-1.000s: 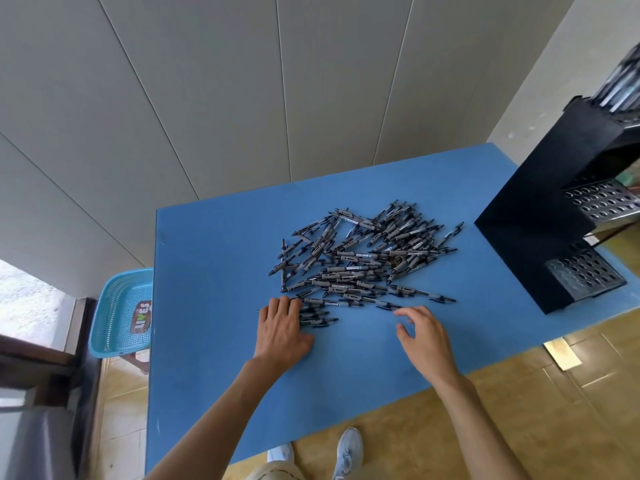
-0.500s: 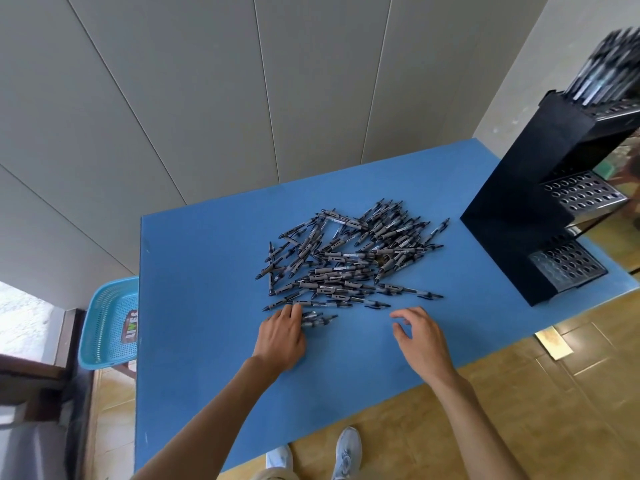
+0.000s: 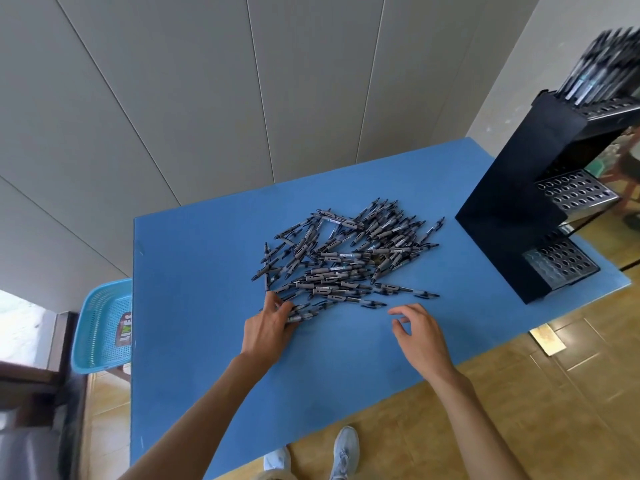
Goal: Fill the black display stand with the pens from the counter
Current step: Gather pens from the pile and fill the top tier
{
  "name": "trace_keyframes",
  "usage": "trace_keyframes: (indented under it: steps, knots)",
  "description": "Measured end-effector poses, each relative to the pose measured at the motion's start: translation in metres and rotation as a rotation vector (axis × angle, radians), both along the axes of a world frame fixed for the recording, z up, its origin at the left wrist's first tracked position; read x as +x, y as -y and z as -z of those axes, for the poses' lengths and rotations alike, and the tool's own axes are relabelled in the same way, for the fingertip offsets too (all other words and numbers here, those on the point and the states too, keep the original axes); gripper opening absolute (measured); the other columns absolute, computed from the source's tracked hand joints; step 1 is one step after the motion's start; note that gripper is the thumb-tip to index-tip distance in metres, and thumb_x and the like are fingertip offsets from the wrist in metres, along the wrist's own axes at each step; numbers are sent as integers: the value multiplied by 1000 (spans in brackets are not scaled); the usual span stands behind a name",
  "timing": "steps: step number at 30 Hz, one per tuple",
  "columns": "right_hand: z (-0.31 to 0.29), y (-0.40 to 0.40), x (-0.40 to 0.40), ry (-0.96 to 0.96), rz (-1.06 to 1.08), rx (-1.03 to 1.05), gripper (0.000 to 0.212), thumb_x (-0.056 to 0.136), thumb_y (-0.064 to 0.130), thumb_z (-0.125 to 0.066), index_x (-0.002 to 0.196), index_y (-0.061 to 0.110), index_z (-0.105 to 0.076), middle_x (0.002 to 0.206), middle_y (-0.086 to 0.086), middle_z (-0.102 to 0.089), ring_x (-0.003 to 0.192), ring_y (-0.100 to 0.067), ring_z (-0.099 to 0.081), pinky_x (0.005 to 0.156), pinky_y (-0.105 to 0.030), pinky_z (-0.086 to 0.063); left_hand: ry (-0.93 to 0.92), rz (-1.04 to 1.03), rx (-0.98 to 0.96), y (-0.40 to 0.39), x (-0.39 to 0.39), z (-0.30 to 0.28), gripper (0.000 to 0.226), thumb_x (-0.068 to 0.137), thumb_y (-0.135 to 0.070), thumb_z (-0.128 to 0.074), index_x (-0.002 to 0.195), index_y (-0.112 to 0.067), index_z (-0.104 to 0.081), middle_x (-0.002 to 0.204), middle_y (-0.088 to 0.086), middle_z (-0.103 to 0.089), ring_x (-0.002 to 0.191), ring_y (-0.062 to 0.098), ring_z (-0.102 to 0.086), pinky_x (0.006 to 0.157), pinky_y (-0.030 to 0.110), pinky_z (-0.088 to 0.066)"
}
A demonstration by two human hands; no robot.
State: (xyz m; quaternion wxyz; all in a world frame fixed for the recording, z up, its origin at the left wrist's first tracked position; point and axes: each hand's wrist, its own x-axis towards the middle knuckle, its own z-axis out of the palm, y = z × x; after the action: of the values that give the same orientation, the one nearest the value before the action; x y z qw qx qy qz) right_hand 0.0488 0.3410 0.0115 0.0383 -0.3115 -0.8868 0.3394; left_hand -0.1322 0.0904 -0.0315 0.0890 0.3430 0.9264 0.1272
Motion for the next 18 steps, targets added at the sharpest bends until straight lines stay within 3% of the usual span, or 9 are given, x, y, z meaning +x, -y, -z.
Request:
trace_keyframes:
  steps: [5, 12, 15, 18]
  knots:
    - [0, 3, -4, 3, -21, 8, 19, 98, 16, -60, 113, 24, -68, 111, 13, -57, 98, -3, -57, 83, -16, -43, 2, -50, -36, 13, -10, -6, 30, 90, -25, -75, 115, -16, -63, 129, 7, -55, 63, 30, -64, 44, 26, -28]
    - [-5, 5, -13, 8, -37, 11, 19, 98, 15, -59, 112, 25, -68, 111, 12, -57, 101, -5, -59, 84, -19, -43, -39, 46, -246, 10, -21, -28, 38, 100, -28, -51, 137, -22, -43, 121, 1, -55, 82, 29, -64, 56, 34, -37]
    - [-6, 7, -19, 8, -42, 15, 19, 98, 16, -59, 112, 24, -68, 112, 13, -57, 101, -6, -60, 83, -19, -44, -16, 65, -290, 3, -27, -39, 29, 98, -33, -51, 123, -18, -52, 107, 1, -59, 82, 27, -62, 59, 34, -39]
    - [-6, 14, -23, -2, -51, 21, 18, 98, 16, -60, 112, 24, -68, 112, 12, -58, 101, -6, -60, 84, -21, -46, -15, 114, -419, -6, -32, -52, 19, 89, -34, -59, 96, -16, -57, 79, -1, -54, 68, 22, -53, 53, 30, -34]
